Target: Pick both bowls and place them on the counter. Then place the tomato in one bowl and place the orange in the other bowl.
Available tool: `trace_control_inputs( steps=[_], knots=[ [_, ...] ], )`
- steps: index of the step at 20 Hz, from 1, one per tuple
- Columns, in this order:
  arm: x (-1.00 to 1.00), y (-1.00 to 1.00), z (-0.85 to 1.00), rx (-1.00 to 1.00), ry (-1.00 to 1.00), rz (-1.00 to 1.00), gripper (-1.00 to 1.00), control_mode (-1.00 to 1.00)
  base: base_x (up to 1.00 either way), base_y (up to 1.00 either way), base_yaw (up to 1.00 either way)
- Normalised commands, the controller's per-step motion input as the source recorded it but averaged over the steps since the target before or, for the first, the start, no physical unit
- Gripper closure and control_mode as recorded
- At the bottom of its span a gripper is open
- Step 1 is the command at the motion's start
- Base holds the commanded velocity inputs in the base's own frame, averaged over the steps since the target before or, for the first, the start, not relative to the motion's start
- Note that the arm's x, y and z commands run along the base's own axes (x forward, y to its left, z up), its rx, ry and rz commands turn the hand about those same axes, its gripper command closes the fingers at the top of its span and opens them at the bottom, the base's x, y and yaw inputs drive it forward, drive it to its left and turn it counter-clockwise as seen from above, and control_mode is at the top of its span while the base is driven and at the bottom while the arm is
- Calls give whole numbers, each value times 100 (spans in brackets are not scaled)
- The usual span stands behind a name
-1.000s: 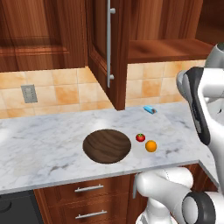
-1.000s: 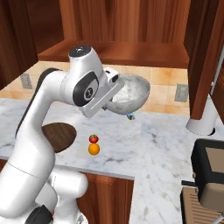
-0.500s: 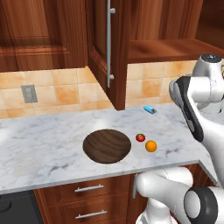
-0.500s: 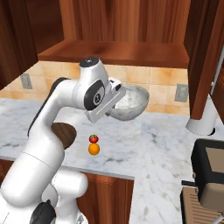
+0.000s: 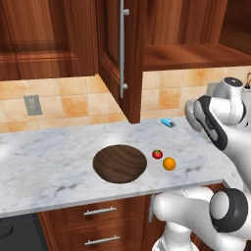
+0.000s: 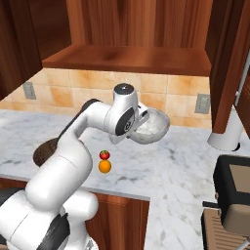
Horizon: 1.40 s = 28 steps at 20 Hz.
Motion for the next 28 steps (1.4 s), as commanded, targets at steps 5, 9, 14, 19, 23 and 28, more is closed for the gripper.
trace_control_inputs(
  steps=[5,9,14,19,23,28],
  knots=[
    [47,0,-56,-1,2,0,100,-100,0,0,0],
    [39,-8,-53,2,4,0,100,-100,0,0,0],
    [31,-14,-57,3,6,0,100,-100,0,0,0],
    [14,-14,-42,2,3,0,100,-100,0,0,0],
    [5,-12,-37,1,3,0,100,-100,0,0,0],
    [1,-11,-39,1,3,0,100,-100,0,0,0]
  ],
)
